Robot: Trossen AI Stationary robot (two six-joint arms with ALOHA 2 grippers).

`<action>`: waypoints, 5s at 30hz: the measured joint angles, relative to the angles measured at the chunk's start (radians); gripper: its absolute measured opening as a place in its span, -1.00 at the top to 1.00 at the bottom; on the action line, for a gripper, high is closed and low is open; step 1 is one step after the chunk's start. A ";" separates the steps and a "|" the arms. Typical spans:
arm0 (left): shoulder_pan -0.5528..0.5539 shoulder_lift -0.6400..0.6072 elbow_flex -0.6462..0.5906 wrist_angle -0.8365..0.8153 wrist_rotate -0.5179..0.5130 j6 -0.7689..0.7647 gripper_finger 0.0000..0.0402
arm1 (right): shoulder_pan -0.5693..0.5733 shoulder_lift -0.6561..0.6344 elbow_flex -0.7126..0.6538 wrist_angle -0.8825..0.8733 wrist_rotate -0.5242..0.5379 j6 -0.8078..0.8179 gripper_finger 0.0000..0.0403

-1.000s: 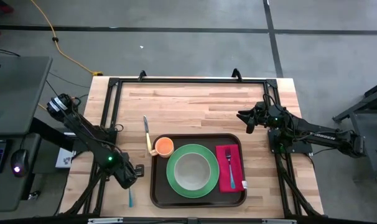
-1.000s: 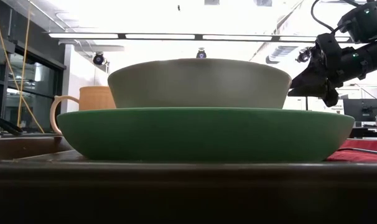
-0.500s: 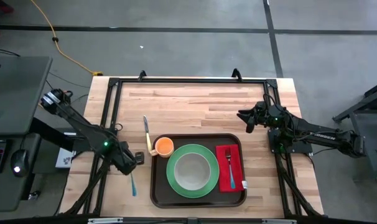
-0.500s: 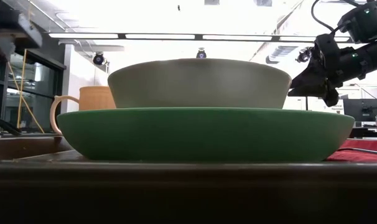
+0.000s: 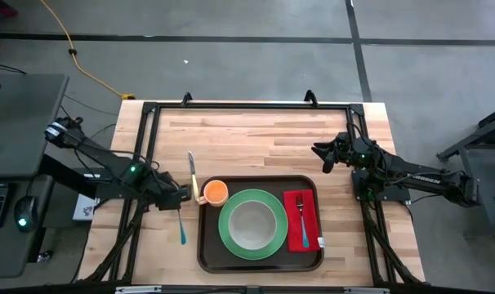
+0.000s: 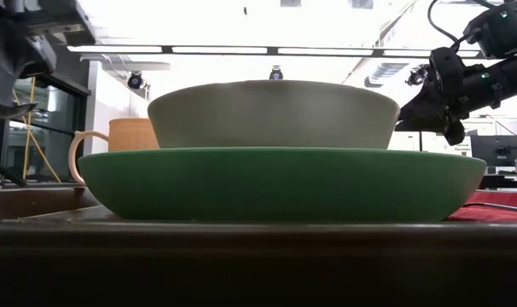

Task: Set up tray
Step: Put the blue spoon on top of the red napkin to the left of the blue fork on the black tray

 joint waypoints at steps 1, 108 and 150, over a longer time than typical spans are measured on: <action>0.015 -0.007 0.002 -0.001 0.000 0.014 0.82 | 0.000 0.000 0.000 0.001 0.001 0.000 0.44; 0.732 0.671 0.787 0.330 0.118 0.976 0.82 | 0.000 0.199 0.000 0.399 -0.182 0.187 0.44; 0.752 0.729 0.787 0.412 0.009 1.065 0.82 | 0.001 0.827 0.593 0.146 -0.483 0.021 0.39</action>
